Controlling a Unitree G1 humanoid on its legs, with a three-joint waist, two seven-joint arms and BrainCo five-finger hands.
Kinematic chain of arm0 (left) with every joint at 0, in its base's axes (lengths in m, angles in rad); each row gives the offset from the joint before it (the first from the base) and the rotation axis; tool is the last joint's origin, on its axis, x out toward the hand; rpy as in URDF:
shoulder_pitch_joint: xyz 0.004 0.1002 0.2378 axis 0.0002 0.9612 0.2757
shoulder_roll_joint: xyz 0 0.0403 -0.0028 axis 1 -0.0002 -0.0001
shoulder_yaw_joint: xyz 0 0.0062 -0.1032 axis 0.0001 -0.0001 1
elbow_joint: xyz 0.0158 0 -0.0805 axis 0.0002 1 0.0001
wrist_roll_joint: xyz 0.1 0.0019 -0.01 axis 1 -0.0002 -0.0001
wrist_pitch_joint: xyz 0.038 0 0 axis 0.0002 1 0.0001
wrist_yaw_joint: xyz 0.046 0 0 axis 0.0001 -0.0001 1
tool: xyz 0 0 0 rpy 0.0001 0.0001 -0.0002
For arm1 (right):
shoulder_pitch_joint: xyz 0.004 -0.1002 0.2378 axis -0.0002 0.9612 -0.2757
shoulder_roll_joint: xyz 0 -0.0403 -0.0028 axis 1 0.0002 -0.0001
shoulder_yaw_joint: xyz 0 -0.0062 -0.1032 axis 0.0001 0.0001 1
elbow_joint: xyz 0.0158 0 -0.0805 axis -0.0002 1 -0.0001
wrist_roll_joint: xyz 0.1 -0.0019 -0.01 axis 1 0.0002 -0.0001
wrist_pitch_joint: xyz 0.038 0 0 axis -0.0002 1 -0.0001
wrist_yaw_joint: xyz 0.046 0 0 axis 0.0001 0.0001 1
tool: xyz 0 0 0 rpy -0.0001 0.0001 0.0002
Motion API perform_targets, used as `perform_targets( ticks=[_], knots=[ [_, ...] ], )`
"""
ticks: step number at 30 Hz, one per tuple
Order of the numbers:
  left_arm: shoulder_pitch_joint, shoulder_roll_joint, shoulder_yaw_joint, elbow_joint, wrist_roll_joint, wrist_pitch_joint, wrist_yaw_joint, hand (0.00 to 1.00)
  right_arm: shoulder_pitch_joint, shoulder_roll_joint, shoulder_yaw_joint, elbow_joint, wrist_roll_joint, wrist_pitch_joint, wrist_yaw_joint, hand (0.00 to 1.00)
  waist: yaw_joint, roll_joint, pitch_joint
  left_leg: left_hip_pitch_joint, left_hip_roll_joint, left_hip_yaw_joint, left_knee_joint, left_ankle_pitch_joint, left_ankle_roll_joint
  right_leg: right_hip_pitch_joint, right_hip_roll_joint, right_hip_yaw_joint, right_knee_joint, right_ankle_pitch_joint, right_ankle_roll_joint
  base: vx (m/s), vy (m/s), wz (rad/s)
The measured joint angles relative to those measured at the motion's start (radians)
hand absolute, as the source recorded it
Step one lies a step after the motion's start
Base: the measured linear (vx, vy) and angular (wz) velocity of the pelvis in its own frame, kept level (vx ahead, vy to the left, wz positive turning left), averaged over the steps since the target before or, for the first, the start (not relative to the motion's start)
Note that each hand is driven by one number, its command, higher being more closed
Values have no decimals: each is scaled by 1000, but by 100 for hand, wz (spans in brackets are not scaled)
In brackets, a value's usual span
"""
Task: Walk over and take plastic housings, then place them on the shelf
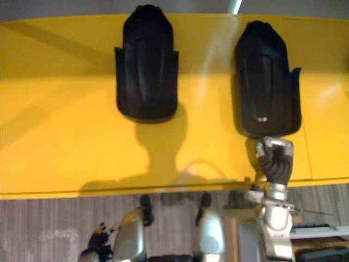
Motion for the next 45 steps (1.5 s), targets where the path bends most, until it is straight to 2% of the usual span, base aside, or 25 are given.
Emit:
perform_targets(
  ticks=[7, 15, 23, 41, 43, 44, 45],
  knots=[
    [-1, -6, 5, -7, -1, -2, 32, 0, -15, -6, 0, 8, -8, 0, -15, 100, 8, 0, 0, -16, -2, -1, 5, 0, 0, -29, -8, 4, 36, -15, 3, -13, -11, 0],
    [-1, -11, 7, -9, -1, -3, 33, 0, -40, -10, -14, 34, -49, 1, -76, 100, 18, 0, 0, -14, -19, -17, -3, 5, -1, -24, -25, -12, 55, -31, 4, -1, -13, 7],
    [-1, -14, 10, -11, -1, -3, 32, 0, -72, -15, -25, 34, -68, 24, -113, 100, 19, 3, -1, -11, -30, -22, -27, 26, 1, -25, -33, -20, 54, -31, 4, -6, -13, 3],
    [-1, -26, 29, -27, 3, -1, 23, 0, -131, -32, -51, 40, -115, 42, -112, 100, 21, 11, -6, 10, -44, -42, -87, 64, -5, -17, -41, -37, 49, -31, 4, -9, -12, 3],
    [1, -31, 38, -27, 8, -1, 17, 0, -106, -32, -54, 28, -109, 35, -94, 100, 21, 12, -6, 39, -45, -42, -101, 64, -6, 15, -38, -40, 29, -30, 5, 19, -4, 0],
    [3, -34, 42, -25, 11, 0, 12, 0, -80, -32, -53, 10, -94, 19, -59, 100, 21, 13, -15, 60, -45, -41, -117, 65, -8, 41, -34, -44, 10, -28, 9, 44, -10, 1],
    [5, -36, 43, -25, 13, 0, 11, 0, -64, -32, -53, -11, -79, 12, -39, 0, 21, 15, -26, 65, -44, -41, -122, 65, -8, 49, -31, -47, -3, -26, 11, 76, -14, 1]
  ],
)
